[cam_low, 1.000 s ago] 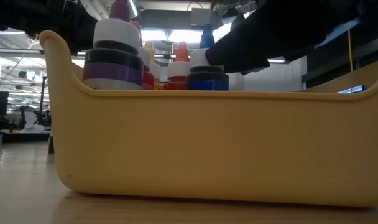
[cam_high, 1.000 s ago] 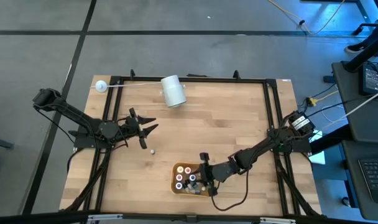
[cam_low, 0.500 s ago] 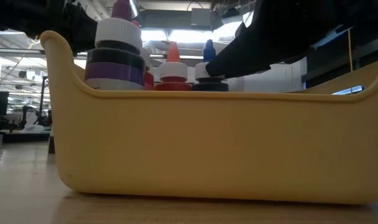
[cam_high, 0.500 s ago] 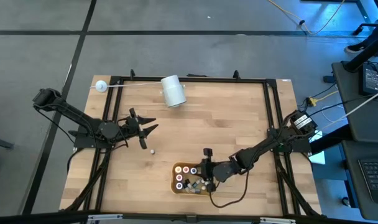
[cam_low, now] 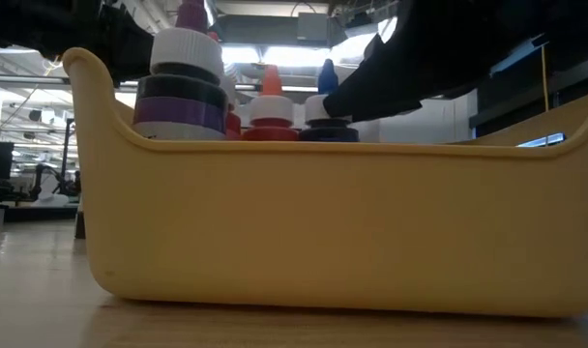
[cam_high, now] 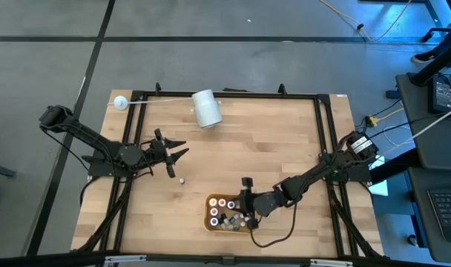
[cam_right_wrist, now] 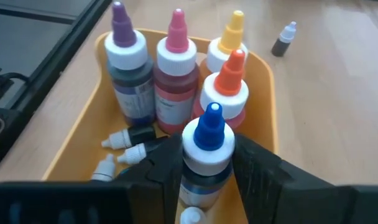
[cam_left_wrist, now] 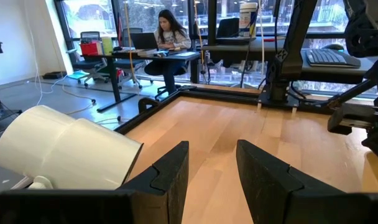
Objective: Pick & Place food coloring
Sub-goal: Put the big blue food coloring bottle into the yellow bin, then put the small red food coloring bottle into the yellow bin
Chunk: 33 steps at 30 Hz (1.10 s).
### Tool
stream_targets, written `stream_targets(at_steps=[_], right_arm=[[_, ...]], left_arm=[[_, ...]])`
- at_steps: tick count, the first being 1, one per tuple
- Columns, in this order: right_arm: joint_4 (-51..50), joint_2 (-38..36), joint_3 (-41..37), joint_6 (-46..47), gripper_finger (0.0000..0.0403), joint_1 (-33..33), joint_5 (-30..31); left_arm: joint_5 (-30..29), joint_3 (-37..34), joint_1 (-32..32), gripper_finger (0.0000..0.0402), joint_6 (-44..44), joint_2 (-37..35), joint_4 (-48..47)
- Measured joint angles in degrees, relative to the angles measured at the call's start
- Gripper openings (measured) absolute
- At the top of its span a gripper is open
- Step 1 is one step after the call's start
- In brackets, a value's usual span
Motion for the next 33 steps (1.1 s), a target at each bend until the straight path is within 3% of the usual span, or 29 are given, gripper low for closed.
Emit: stream_targets(at_steps=[6, 18, 27, 33], right_arm=[[-0.02, 0.00, 0.00, 0.04, 0.0141, 0.02, -0.44], [-1.65, -0.85, -0.09, -2.03, 0.0233, 0.02, 0.43], [-6.59, -7.24, -0.09, -4.31, 0.0242, 0.02, 2.23], [-17.94, -14.67, -1.00, -2.59, 0.0242, 0.97, 5.28]], left_arm=[[0.02, 0.00, 0.00, 0.0130, -0.97, 0.00, 0.02], [0.01, 0.00, 0.00, 0.0130, -1.03, 0.00, 0.04], [0.02, 0.00, 0.01, 0.0130, -1.02, 0.00, 0.07], [0.87, 0.00, 0.02, 0.0130, -6.08, 0.00, 0.46]])
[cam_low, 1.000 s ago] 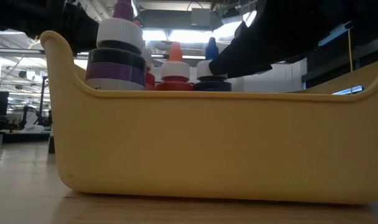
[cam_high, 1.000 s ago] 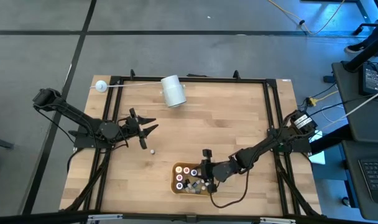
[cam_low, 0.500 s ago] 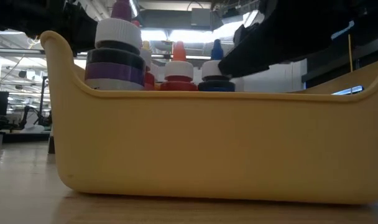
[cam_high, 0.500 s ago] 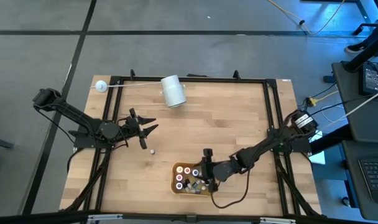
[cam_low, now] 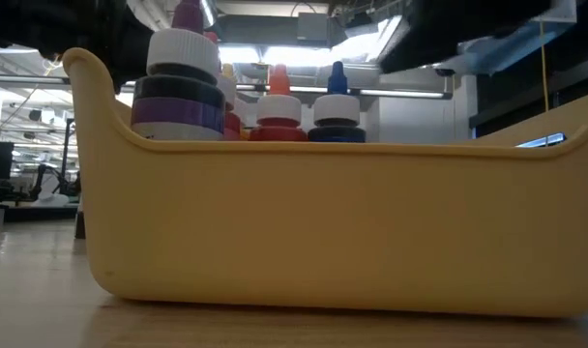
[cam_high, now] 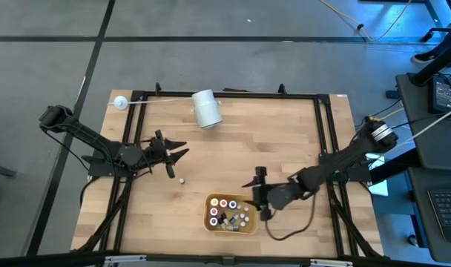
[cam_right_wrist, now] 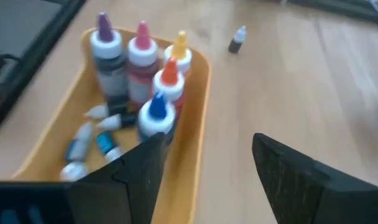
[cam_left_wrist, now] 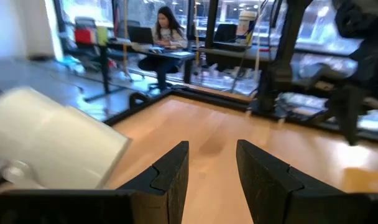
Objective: Pick & Place food coloring
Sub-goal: Put the small red food coloring bottle into the yellow bin
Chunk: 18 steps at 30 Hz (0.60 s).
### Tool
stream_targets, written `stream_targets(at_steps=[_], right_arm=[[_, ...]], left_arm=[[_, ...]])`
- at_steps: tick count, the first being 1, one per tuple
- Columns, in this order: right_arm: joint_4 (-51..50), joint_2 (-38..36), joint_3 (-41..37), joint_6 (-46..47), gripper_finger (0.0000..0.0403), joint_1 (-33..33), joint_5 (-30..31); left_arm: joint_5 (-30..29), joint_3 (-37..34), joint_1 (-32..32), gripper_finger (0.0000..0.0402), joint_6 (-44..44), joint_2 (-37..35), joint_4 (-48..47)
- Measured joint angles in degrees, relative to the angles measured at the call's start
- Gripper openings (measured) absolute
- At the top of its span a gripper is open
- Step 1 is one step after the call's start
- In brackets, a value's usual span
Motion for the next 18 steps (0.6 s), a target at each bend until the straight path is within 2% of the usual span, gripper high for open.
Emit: stream_targets(at_steps=[4, 7, 10, 14, 18], right_arm=[[-0.90, -7.31, -6.11, 4.17, 0.0242, 2.44, 0.07], [0.36, -13.48, -11.80, 5.65, 0.0242, 4.15, 1.81], [0.52, -18.80, -15.88, 6.65, 0.0242, 5.08, 4.62], [0.84, -23.19, -18.91, 8.67, 0.0242, 5.07, 7.46], [1.09, -24.30, -19.89, 8.42, 0.0242, 4.88, 8.77]], left_arm=[[2.66, 0.00, -0.02, 0.0130, -7.74, 0.00, 0.35], [4.11, 0.00, -0.01, 0.0130, -10.38, 0.00, 0.17], [7.25, 0.00, 0.00, 0.0130, -10.40, 0.00, 0.08], [15.70, 0.25, 0.00, 0.0130, -6.59, 0.00, 1.84], [23.74, 5.72, -0.34, 0.0130, -1.74, 1.78, -6.15]])
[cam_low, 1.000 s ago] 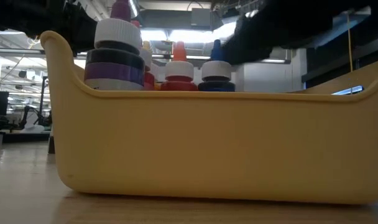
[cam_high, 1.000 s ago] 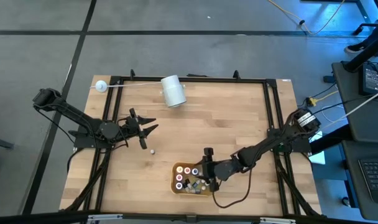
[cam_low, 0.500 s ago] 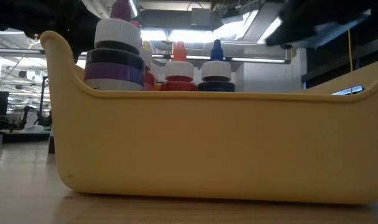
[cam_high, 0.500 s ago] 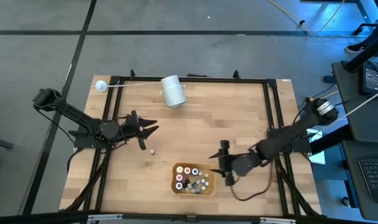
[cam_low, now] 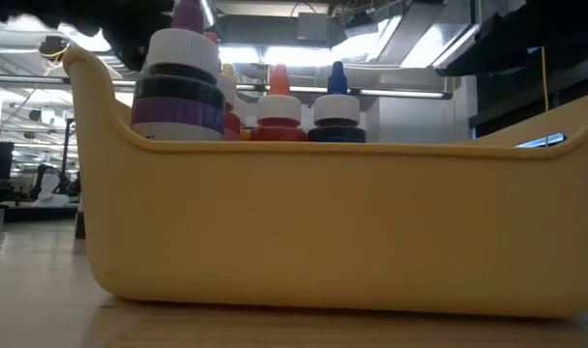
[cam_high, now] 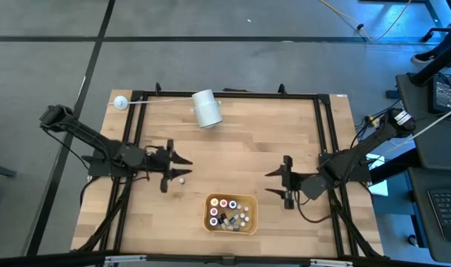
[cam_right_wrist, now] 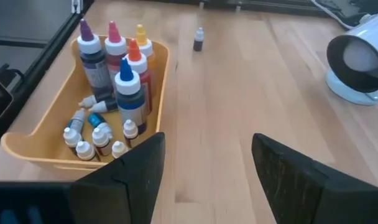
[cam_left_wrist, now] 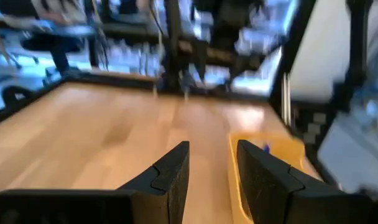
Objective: Pick & Place food coloring
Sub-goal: Put the small red food coloring bottle into the yellow bin
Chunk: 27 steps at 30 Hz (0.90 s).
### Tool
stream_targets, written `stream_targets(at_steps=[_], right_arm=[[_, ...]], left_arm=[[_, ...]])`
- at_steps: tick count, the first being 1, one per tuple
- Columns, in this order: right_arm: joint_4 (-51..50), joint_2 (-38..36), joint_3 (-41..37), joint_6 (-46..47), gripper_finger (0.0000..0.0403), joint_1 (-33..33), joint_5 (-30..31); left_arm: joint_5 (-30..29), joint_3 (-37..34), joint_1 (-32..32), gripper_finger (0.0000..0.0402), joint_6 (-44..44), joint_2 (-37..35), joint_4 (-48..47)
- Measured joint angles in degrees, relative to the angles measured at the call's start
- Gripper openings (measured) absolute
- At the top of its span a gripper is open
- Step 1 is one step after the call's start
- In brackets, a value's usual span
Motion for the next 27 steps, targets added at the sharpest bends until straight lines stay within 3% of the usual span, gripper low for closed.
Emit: stream_targets(at_steps=[3, 8, 11, 15, 20, 27], right_arm=[[0.12, 0.00, 0.00, -0.04, 0.0242, -0.35, 0.40], [0.08, 0.02, 0.00, 0.16, 0.0242, -0.43, 0.49], [0.08, 0.02, 0.00, 0.18, 0.0242, -0.42, 0.49], [0.08, 0.02, 0.00, 0.17, 0.0242, -0.43, 0.49], [0.08, 0.02, 0.00, 0.18, 0.0242, -0.43, 0.48], [0.08, 0.02, 0.00, 0.14, 0.0242, -0.43, 0.49]], left_arm=[[-0.31, 8.00, -0.38, 0.0130, -2.33, 3.71, -14.77], [-1.12, 21.75, -0.38, 0.0130, -15.79, 12.54, -43.16], [-0.07, 26.21, -0.38, 0.0130, -23.67, 17.55, -53.21], [3.32, 26.39, -0.38, 0.0130, -28.84, 22.41, -55.93], [9.74, 26.32, -0.38, 0.0130, -28.75, 27.23, -56.34], [7.97, 26.30, 0.98, 0.0130, -29.67, 31.51, -57.99]])
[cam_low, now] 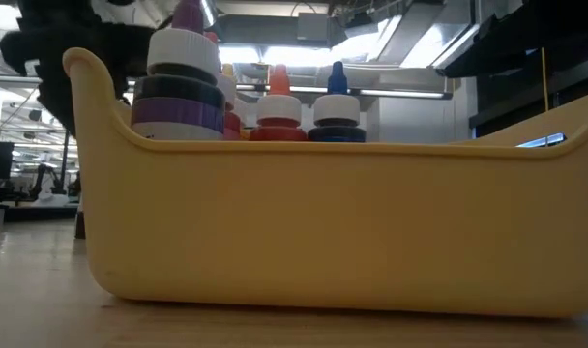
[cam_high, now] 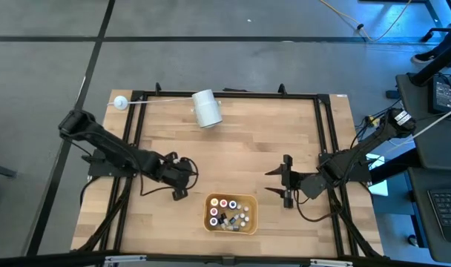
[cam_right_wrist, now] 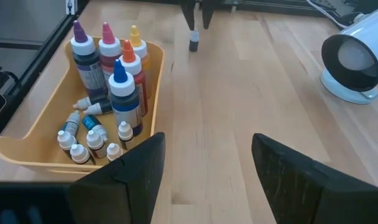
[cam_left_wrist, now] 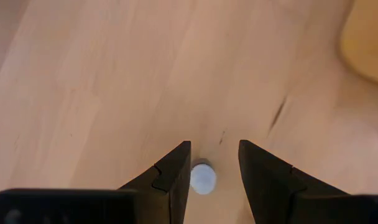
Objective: Pick & Place food coloring
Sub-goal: Put the small red food coloring bottle into the yellow bin
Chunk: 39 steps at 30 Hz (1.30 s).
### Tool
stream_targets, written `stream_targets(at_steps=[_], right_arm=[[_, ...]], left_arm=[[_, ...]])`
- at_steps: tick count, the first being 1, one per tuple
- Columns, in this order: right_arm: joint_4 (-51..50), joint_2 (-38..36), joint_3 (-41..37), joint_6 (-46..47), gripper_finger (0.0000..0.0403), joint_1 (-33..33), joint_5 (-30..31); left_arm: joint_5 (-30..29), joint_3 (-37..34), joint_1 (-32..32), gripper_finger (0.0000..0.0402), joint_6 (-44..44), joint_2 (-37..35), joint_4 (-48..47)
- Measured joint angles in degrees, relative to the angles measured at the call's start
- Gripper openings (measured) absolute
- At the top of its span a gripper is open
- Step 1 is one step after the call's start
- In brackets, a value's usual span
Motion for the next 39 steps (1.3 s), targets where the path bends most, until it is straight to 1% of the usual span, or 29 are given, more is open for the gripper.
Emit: stream_targets(at_steps=[13, 18, 22, 25, 30, 35, 39], right_arm=[[0.00, 0.02, 0.00, -0.13, 0.0242, 0.00, 0.00], [0.00, 0.04, 0.00, 0.02, 0.0242, 0.00, 0.00], [0.00, 0.04, 0.00, -0.05, 0.0242, 0.00, 0.00], [0.00, 0.04, 0.00, -0.11, 0.0242, 0.00, 0.00], [0.00, 0.04, 0.00, -0.13, 0.0242, 0.00, 0.00], [0.00, 0.04, 0.00, -0.14, 0.0242, 0.00, 0.00], [-0.02, 0.04, 0.01, -0.15, 0.0242, 0.01, 0.00]], left_arm=[[1.04, -0.04, 0.69, 0.0130, -0.12, 5.84, -1.87], [5.36, -0.07, 0.69, 0.0130, 1.22, 7.37, -2.22], [7.02, -0.09, 0.69, 0.0130, 3.85, 7.45, -2.08], [6.98, -0.09, 0.69, 0.0130, 3.88, 7.45, -1.70], [6.96, -0.09, 0.69, 0.0130, 1.54, 7.45, -1.60], [6.96, -0.09, 0.69, 0.0129, 3.31, 7.45, -1.63], [6.94, -0.09, 0.69, 0.0118, 3.99, 7.45, -1.67]])
